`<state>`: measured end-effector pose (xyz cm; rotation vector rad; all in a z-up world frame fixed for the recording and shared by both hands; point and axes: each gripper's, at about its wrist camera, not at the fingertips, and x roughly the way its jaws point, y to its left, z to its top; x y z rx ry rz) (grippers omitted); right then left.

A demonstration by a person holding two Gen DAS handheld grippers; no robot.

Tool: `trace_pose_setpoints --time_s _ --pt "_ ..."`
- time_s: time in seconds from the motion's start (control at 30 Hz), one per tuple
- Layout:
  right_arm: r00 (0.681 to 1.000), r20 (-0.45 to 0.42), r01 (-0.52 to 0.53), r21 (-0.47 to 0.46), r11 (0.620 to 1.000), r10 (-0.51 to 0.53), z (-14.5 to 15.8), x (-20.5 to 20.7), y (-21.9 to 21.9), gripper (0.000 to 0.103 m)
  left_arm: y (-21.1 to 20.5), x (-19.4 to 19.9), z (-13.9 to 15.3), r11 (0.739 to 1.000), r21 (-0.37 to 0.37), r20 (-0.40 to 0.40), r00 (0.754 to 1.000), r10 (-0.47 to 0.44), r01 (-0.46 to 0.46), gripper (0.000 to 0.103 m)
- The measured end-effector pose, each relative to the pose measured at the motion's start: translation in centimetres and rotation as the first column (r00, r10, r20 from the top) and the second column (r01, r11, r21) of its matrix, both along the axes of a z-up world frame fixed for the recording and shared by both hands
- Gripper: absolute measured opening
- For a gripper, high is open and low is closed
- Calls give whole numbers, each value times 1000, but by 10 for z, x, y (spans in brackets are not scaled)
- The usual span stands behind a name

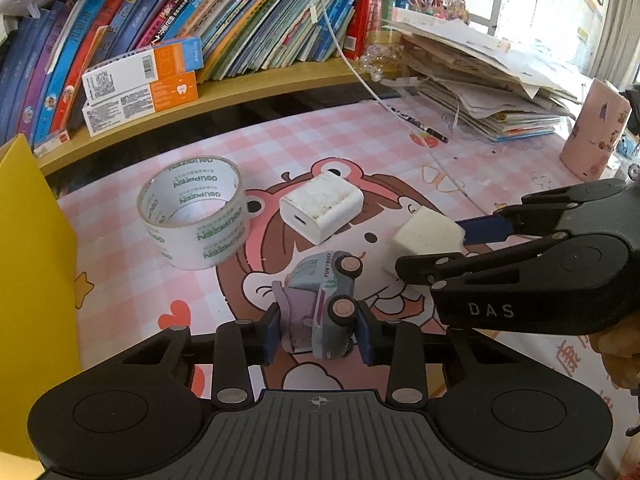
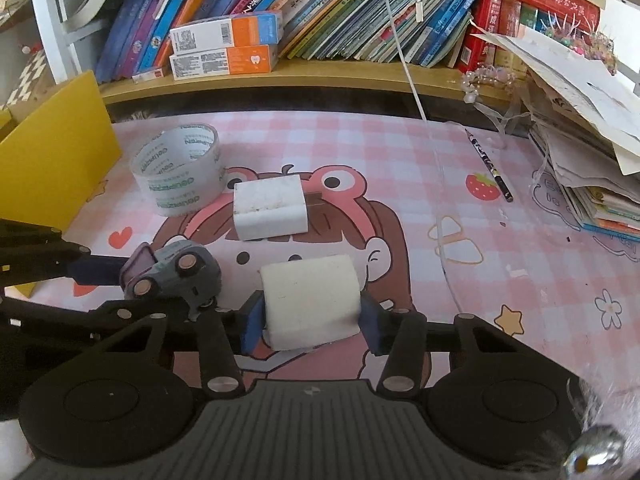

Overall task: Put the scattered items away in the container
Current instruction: 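Close the left tool on the toy car while the right tool grasps the foam cube, then lift and carry the toy car and foam cube over the yellow box with both tools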

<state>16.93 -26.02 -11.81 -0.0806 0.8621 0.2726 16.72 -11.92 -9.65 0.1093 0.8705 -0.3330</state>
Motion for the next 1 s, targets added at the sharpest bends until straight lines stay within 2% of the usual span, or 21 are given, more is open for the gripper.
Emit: trace_pose_setpoints --time_s 0.5,1.0 --pt "999 36 -8 13 1000 8 22 -30 1 44 11 -32 21 999 30 16 999 28 -28 35" --pt "996 94 -15 5 1000 15 48 -68 3 44 23 -74 56 998 12 121 991 57 -59 35"
